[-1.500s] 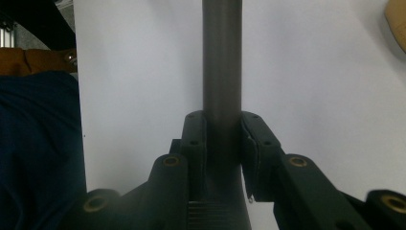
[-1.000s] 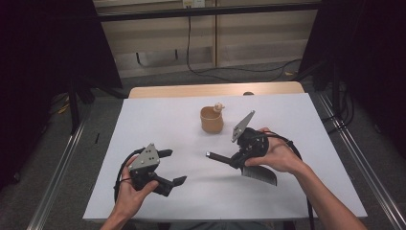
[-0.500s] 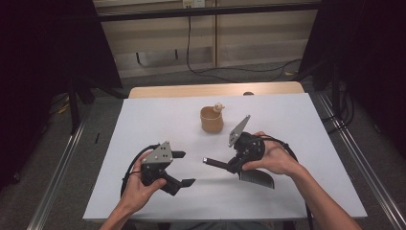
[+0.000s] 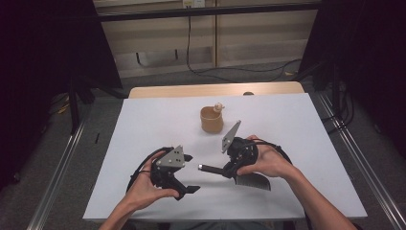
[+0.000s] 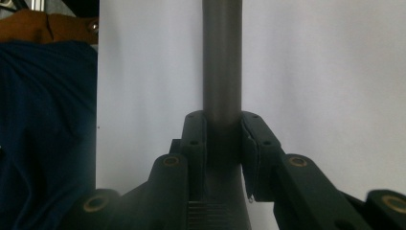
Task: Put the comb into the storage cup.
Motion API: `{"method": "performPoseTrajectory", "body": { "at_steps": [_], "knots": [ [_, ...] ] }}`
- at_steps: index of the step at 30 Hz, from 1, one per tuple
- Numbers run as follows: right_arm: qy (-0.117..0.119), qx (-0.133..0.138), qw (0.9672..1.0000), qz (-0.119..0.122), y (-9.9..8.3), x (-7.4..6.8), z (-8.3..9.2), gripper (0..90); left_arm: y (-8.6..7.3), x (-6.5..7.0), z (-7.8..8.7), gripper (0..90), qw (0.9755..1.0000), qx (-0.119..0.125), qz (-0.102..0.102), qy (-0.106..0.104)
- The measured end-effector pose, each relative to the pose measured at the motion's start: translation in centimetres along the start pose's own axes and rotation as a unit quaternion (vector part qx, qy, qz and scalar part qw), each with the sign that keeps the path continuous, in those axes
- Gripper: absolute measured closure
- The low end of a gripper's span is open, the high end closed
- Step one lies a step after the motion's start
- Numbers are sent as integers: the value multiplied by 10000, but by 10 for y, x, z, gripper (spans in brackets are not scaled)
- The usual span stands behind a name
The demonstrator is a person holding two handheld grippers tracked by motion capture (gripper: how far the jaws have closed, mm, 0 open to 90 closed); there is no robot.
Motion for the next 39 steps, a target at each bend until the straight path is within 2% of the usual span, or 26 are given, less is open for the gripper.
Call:
{"method": "performPoseTrajectory", "body": {
  "at_steps": [3, 6, 10, 13, 19, 21, 23, 27, 28, 31, 32, 34, 39],
  "knots": [
    [24, -69, 9999, 80, 1, 0, -3, 726, -3, 3, -6, 57, 9995, -204, -214, -113],
    [58, -90, 9999, 74, 3, 0, -4, 726, -6, 4, -12, 57, 9989, -358, -295, -119],
    [94, -169, 9998, 77, 3, -1, -4, 726, -8, 3, -16, 103, 9971, -528, -537, -49],
    [104, -215, 9997, 92, 4, -2, -5, 726, -7, 2, -18, 143, 9962, -623, -614, 37],
    [149, -311, 9994, 81, 5, -2, -8, 726, -9, 0, -23, 232, 9933, -784, -835, 175],
    [135, -366, 9992, 93, 5, -2, -8, 726, -9, -1, -25, 305, 9924, -816, -893, 221],
    [126, -352, 9993, 99, 6, -2, -6, 726, -8, -1, -26, 335, 9926, -790, -873, 294],
    [141, -381, 9991, 105, 7, -2, -6, 726, -7, -2, -27, 377, 9916, -817, -962, 289],
    [150, -388, 9991, 106, 7, -2, -7, 726, -6, -2, -27, 411, 9917, -806, -956, 280],
    [164, -430, 9989, 60, 7, -2, -7, 726, -6, -1, -28, 448, 9887, -909, -1162, 277],
    [172, -442, 9989, 63, 7, -2, -7, 726, -5, 0, -29, 471, 9893, -879, -1125, 310],
    [184, -451, 9988, 87, 7, -2, -8, 726, -5, 0, -30, 487, 9871, -950, -1264, 257],
    [211, -500, 9985, 100, 8, -3, -9, 726, -3, 4, -33, 544, 9843, -1043, -1406, 241]
  ]
}}
Point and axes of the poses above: each handheld gripper's, and its own axes: z roughly backward along the jaws, y roughly out of its top, x roughly to its right, the point moved 9 cm from there along -z, roughly forward along the jaws, and after that the axes turned 13 degrees about y, right-handed, at the moved point
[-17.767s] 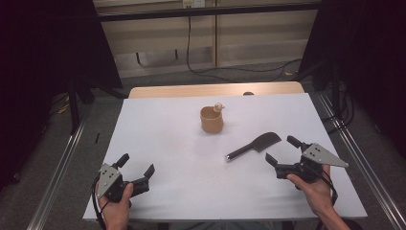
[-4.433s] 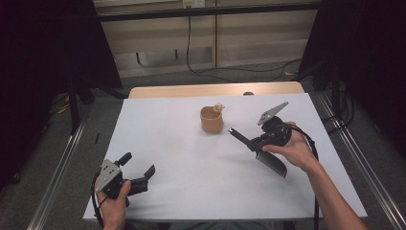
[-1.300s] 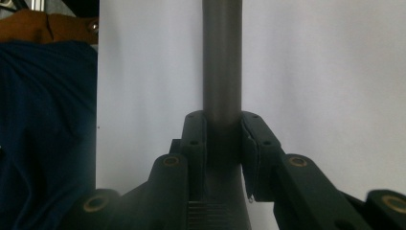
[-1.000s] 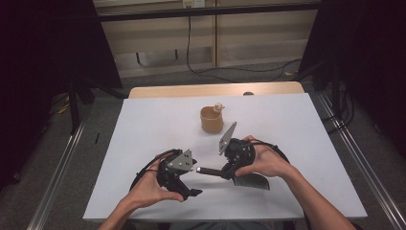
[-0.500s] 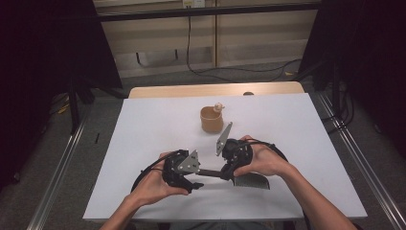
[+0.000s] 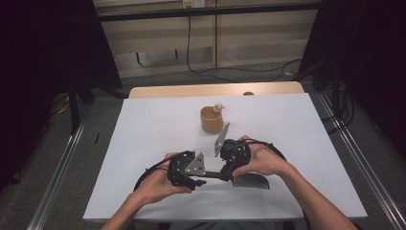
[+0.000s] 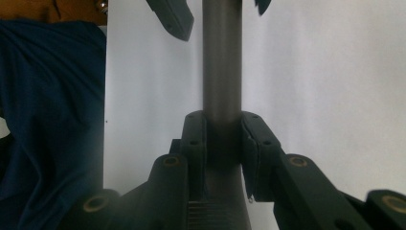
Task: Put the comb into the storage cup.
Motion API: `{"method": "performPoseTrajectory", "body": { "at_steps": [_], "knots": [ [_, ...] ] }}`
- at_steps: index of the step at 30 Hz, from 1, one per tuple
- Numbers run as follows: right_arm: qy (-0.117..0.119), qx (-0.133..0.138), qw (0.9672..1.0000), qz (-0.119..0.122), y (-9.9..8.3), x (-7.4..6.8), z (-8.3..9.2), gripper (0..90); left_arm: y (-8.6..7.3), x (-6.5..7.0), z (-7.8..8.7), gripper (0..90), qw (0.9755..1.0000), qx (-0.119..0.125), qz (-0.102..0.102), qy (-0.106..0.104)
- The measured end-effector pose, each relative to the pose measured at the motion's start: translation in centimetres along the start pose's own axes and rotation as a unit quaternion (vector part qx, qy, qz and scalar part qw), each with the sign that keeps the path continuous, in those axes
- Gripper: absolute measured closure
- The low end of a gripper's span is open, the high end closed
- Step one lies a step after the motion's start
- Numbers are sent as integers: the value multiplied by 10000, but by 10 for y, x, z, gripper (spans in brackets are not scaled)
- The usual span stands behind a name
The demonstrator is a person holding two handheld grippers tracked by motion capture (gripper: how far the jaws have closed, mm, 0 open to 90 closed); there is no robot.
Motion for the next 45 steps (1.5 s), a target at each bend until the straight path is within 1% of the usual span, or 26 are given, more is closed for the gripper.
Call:
{"method": "performPoseTrajectory", "body": {
  "at_steps": [2, 3, 4, 8, 10, 11, 12, 13, 15, 16, 19, 26, 29, 31, 32, 35, 37, 38, 42, 45],
  "knots": [
    [13, -9, 10000, 20, 1, -1, 0, 726, 1, 1, -2, 548, 10000, -11, -48, 12],
    [23, -21, 10000, 20, 1, -1, -1, 726, 1, 1, -2, 555, 9999, -26, -116, -7],
    [32, -24, 10000, 19, 1, -1, -1, 726, 1, 2, -2, 559, 9999, -24, -121, -40],
    [44, -51, 10000, 10, 1, -1, -2, 726, 2, 3, -3, 604, 9998, -58, -169, -21],
    [57, -64, 10000, 4, 1, -1, -3, 726, 2, 2, -3, 637, 9999, -38, -148, -35],
    [52, -54, 10000, 32, 1, -1, -3, 726, 3, 2, -3, 657, 9999, 3, -116, -80],
    [63, -61, 10000, 21, 1, -2, -4, 726, 3, 2, -3, 661, 9999, 2, -128, -101],
    [72, -62, 10000, 13, 2, -2, -4, 726, 3, 2, -3, 665, 9998, -21, -191, -82],
    [96, -52, 9999, 47, 2, -2, -4, 726, 3, 3, -4, 679, 9998, -38, -190, -75],
    [111, -62, 9999, 25, 2, -3, -5, 726, 3, 2, -4, 689, 9997, -55, -213, -75],
    [107, -67, 9999, 38, 2, -2, -5, 726, 3, 3, -5, 690, 9997, -65, -204, -84],
    [103, -57, 9999, 14, 2, -2, -4, 726, 3, 2, -6, 693, 9995, -67, -295, -70],
    [109, -47, 9999, 30, 2, -2, -4, 726, 3, 2, -7, 694, 9996, -56, -284, -73],
    [92, -46, 9999, 26, 2, -1, -5, 726, 3, 1, -7, 688, 9997, -40, -238, -74],
    [111, -44, 9999, 17, 2, -1, -5, 726, 2, 1, -8, 686, 9996, -49, -271, -80],
    [117, -13, 9999, -6, 3, -1, -5, 726, 2, 2, -10, 687, 9996, -66, -254, -105],
    [107, -28, 9999, -2, 3, -1, -6, 726, 1, 2, -10, 693, 9994, -85, -309, -109],
    [123, -26, 9999, 16, 3, 0, -6, 726, 1, 2, -10, 696, 9995, -78, -295, -82],
    [127, 0, 9999, 8, 2, 0, -5, 725, 1, 2, -11, 706, 9996, -34, -259, -108],
    [88, 12, 10000, 35, 2, 0, -3, 720, 2, 4, -11, 718, 9997, 32, -173, -152]
  ]
}}
Point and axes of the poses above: each handheld gripper's, and its own axes: z roughly backward along the jaws, y roughly out of its top, x roughly to its right, the point moved 9 cm from there along -z, roughly forward along the jaws, and after that the axes turned 13 degrees about y, right-handed, at the moved point
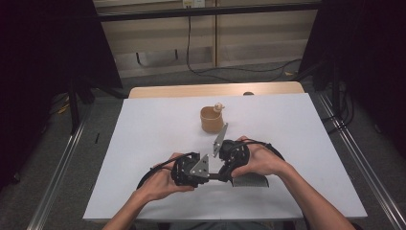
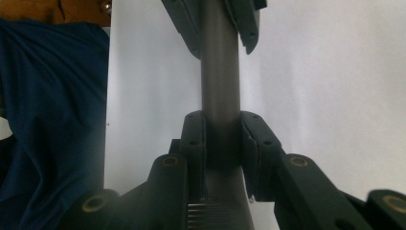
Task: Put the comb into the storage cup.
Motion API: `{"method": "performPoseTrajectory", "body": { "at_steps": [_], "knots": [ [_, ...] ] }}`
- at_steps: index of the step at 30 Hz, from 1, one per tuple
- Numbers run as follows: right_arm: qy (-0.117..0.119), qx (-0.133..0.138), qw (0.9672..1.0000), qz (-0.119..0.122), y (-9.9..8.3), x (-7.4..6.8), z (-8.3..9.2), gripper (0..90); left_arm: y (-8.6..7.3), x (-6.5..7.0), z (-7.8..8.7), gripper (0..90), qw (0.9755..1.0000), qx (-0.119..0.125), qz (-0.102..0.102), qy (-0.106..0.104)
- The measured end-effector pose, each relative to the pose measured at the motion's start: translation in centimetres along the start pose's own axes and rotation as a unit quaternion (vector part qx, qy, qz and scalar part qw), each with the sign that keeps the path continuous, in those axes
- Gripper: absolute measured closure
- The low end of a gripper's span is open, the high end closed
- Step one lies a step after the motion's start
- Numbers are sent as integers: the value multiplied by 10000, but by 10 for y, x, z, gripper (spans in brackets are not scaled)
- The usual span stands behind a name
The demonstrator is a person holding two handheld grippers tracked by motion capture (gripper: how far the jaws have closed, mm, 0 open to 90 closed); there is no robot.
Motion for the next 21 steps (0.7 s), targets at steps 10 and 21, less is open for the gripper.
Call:
{"method": "performPoseTrajectory", "body": {
  "at_steps": [10, 21],
  "knots": [
    [-47, 17, 10000, 44, 0, 1, 4, 703, 1, 0, 2, 726, 9998, 94, 179, 18],
    [-110, 336, 9994, -54, 4, 1, 12, 528, -2, 2, 0, 727, 9994, 93, 316, -109]
  ]
}}
Point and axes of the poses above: each handheld gripper's, and its own axes: z roughly backward along the jaws, y roughly out of its top, x roughly to its right, the point moved 9 cm from there along -z, roughly forward along the jaws, and after that the axes turned 13 degrees about y, right-handed, at the moved point
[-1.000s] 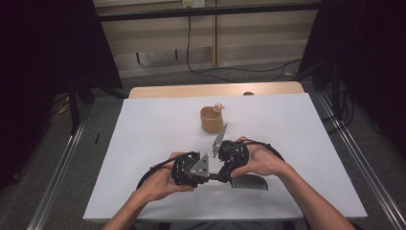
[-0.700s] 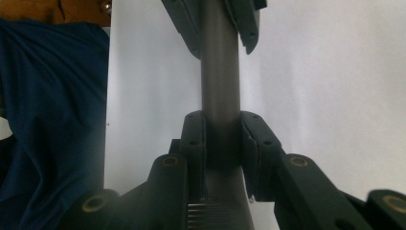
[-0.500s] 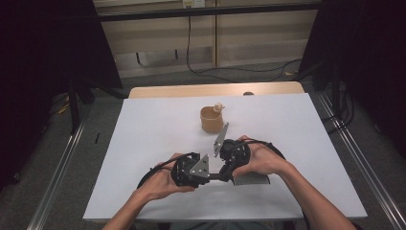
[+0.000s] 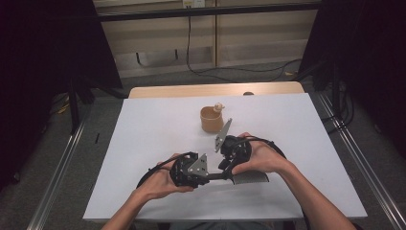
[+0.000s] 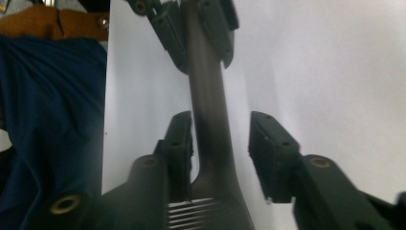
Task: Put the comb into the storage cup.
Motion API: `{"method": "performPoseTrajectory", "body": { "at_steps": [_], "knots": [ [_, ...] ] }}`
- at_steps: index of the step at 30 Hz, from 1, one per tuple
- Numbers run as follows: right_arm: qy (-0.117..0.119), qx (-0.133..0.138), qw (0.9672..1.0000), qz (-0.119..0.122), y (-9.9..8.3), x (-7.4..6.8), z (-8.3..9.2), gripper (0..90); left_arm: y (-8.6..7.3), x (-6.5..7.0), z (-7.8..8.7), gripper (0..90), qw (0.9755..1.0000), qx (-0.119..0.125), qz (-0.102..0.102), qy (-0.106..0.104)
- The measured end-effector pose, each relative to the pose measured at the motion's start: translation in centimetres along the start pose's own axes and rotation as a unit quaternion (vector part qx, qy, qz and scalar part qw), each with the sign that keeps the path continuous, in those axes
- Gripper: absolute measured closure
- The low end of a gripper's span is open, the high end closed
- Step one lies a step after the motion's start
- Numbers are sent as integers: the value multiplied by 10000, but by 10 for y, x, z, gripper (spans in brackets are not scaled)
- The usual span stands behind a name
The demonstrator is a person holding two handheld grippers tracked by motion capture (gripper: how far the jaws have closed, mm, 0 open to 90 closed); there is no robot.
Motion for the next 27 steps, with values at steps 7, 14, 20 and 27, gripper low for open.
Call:
{"method": "performPoseTrajectory", "body": {
  "at_steps": [7, 14, 20, 27],
  "knots": [
    [-245, 366, 9990, -68, 0, 2, 13, 355, -1, -5, 2, 727, 9998, 82, 172, -1],
    [-492, 771, 9957, -112, -1, 2, 30, 278, -6, -11, 3, 727, 9990, 211, 401, 15],
    [-749, 1203, 9896, -238, -8, 4, 48, 209, -7, -18, 8, 727, 9975, 357, 609, 88],
    [-1074, 1670, 9794, -364, -16, 2, 67, 114, -9, -21, 11, 727, 9958, 495, 764, 99]
  ]
}}
Point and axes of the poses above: each handheld gripper's, and its own axes: z roughly backward along the jaws, y roughly out of its top, x roughly to its right, the point moved 9 cm from there along -z, roughly forward along the jaws, and after that the axes turned 13 degrees about y, right-handed, at the moved point
